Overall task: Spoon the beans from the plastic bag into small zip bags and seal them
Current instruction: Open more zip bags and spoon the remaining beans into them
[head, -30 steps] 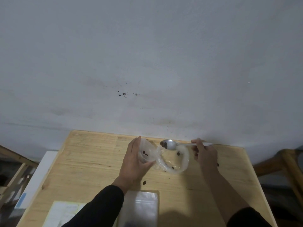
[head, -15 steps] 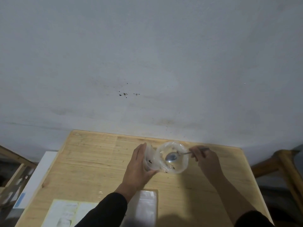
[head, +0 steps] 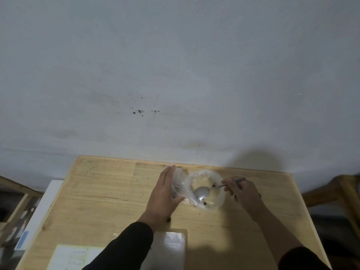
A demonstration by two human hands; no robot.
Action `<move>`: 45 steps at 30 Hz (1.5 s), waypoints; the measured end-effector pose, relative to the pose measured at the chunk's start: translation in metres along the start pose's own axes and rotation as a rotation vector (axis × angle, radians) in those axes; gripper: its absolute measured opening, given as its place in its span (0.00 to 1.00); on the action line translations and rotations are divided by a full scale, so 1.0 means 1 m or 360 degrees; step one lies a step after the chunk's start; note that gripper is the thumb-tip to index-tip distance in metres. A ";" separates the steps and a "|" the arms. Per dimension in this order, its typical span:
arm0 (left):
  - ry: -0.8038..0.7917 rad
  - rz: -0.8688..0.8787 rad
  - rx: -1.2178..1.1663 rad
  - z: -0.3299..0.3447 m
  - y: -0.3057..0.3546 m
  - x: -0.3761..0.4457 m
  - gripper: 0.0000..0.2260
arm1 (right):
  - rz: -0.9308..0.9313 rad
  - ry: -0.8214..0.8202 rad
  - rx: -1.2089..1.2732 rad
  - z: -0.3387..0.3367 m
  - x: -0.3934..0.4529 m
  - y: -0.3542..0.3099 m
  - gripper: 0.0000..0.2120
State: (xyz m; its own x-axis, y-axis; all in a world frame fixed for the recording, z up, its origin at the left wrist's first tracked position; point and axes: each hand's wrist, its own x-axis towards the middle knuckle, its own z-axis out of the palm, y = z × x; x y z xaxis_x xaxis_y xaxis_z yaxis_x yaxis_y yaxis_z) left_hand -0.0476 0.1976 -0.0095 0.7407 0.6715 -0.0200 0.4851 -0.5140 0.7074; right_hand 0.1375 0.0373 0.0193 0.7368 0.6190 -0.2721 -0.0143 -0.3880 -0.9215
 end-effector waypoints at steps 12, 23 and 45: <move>0.0066 -0.0053 -0.0094 -0.006 -0.002 -0.004 0.45 | 0.0037 0.0189 -0.0039 0.018 -0.011 0.018 0.10; 0.0075 -0.0089 -0.0116 0.000 0.002 -0.008 0.47 | 0.0019 0.0394 0.0112 0.038 -0.019 0.021 0.12; 0.0163 -0.0002 -0.0234 0.005 0.007 -0.002 0.37 | 0.0151 0.0053 0.0077 0.003 -0.014 0.010 0.13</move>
State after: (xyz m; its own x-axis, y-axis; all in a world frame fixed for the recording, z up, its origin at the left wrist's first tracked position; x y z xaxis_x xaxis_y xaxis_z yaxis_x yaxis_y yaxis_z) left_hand -0.0437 0.1902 -0.0078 0.6853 0.7268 0.0454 0.4075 -0.4344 0.8033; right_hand 0.1247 0.0271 0.0129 0.7524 0.5578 -0.3502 -0.1172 -0.4098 -0.9046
